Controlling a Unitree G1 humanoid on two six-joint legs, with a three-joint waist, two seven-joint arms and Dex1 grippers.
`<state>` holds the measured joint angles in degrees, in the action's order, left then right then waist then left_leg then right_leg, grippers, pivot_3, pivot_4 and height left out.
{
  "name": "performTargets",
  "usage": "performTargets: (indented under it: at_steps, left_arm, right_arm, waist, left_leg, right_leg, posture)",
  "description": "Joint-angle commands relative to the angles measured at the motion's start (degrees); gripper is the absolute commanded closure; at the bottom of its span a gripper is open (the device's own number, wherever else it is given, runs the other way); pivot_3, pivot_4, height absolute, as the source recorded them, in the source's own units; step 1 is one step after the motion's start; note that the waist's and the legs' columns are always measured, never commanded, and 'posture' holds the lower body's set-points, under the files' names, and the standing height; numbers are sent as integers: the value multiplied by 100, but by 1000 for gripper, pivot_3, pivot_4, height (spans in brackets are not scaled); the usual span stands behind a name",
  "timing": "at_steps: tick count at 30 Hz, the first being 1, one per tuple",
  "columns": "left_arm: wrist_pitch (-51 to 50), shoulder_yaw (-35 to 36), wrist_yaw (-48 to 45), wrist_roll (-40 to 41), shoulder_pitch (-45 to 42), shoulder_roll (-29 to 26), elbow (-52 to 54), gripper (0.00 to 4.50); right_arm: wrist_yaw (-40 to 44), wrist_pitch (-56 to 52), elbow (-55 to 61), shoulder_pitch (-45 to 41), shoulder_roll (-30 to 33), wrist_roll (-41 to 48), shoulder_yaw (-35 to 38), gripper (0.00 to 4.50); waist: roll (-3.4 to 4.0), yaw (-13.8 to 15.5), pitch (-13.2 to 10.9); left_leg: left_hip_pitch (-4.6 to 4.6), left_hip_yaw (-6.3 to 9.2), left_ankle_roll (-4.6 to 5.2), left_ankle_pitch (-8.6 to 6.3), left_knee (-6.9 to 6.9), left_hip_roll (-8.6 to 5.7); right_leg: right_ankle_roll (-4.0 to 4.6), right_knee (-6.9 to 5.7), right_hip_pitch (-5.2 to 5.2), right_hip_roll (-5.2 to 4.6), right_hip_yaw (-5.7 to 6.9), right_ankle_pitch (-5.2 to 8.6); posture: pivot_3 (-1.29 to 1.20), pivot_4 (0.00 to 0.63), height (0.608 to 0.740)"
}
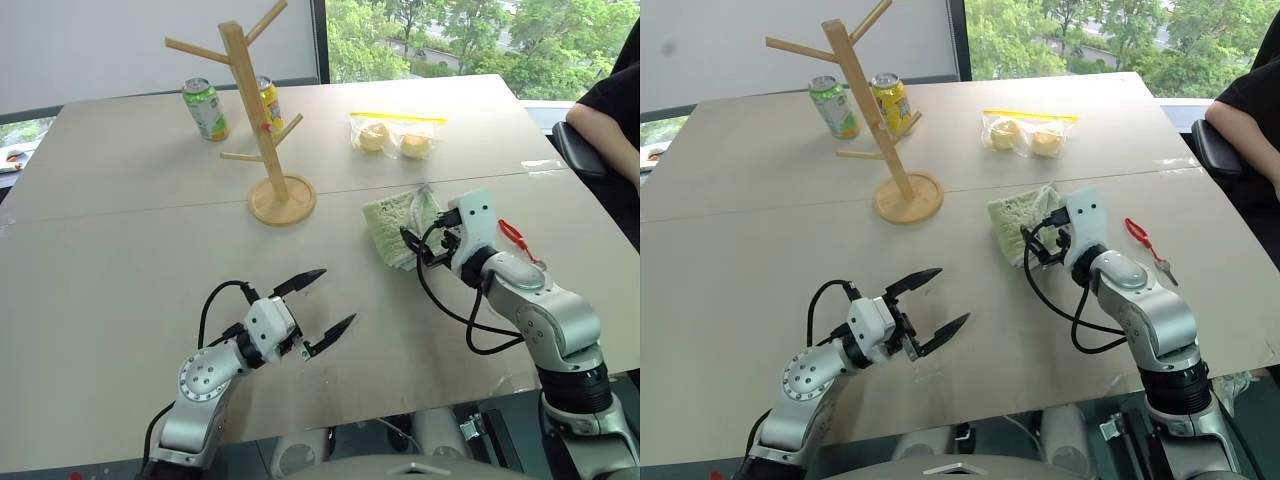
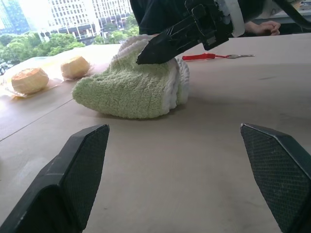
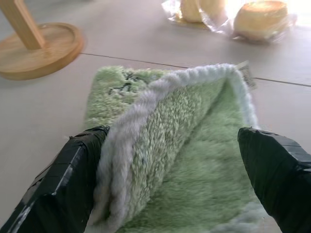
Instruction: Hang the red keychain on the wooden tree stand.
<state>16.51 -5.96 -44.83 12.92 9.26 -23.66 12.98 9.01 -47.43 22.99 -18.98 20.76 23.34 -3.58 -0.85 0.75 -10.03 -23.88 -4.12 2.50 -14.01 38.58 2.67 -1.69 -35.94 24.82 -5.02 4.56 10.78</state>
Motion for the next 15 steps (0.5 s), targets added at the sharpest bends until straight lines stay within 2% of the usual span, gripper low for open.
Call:
performTargets:
  at_steps: [1,15]
  left_arm:
    - [-25,-65,74,-10,6,-3,273,9]
    - [-88,-111,166,-26,-73,-36,320,9]
  right_arm:
    - [-59,114,-167,6,-44,-132,331,0]
    - [-21,-685,-753,-185,-848,645,1234,0]
  waist:
    - [0,-3,0]
    - [1,-9,-1]
  left_leg:
    - [0,0,0,0,0,0]
    - [0,-2,0,0,-7,4]
  right_leg:
    - [0,0,0,0,0,0]
    - [0,0,5,1,-1,0]
  posture:
    - [0,150,740]
    - [0,150,740]
